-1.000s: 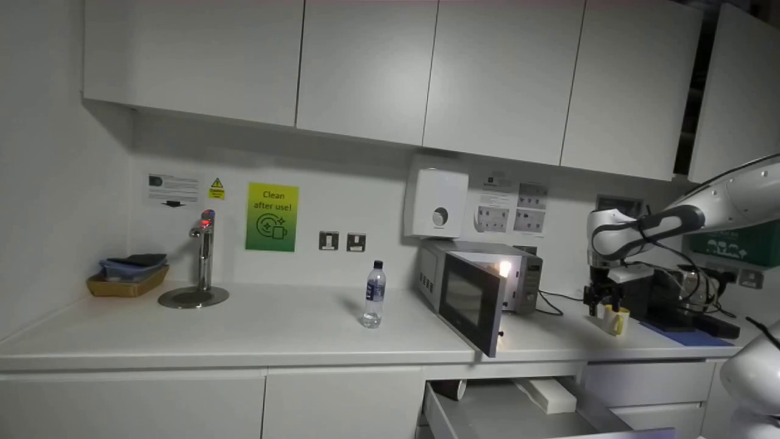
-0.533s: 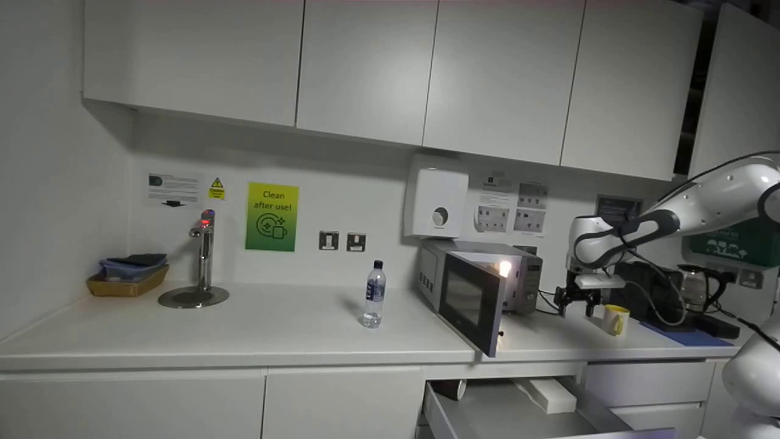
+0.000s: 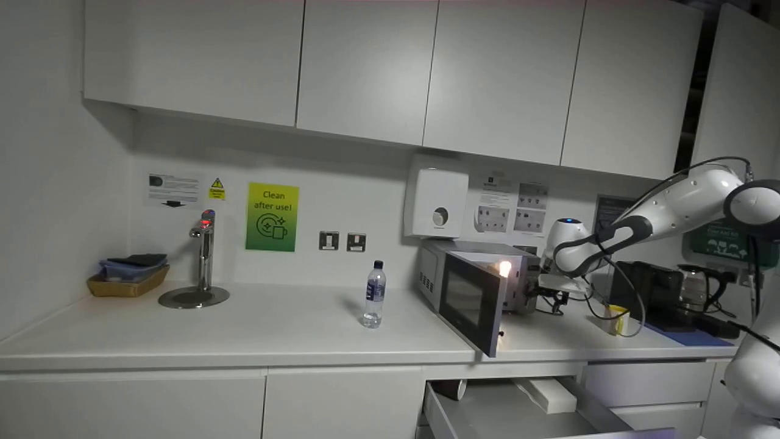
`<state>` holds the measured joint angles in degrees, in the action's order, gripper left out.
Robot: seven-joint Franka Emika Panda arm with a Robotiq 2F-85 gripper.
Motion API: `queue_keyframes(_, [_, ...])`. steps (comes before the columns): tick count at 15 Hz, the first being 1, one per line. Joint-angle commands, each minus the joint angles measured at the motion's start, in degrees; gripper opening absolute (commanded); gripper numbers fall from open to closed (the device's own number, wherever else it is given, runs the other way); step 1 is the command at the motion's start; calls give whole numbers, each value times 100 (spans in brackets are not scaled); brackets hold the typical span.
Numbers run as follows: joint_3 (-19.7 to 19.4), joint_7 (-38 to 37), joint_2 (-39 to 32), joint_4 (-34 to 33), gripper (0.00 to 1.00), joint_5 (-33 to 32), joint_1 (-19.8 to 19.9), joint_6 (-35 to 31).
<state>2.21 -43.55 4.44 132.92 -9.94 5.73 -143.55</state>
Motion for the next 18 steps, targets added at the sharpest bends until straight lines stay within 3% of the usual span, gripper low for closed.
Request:
queue_keyframes(1, [-29, -597, -418, -368, 100, -122, -154, -535])
queue_keyframes(8, [-130, -1357, -814, -701, 100, -670, -490, -1482])
queue_keyframes(17, [-167, -1118, -795, -637, 100, -447, -633, -1342])
queue_keyframes(18, [-93, -1431, -798, -625, 100, -714, -531, -1406])
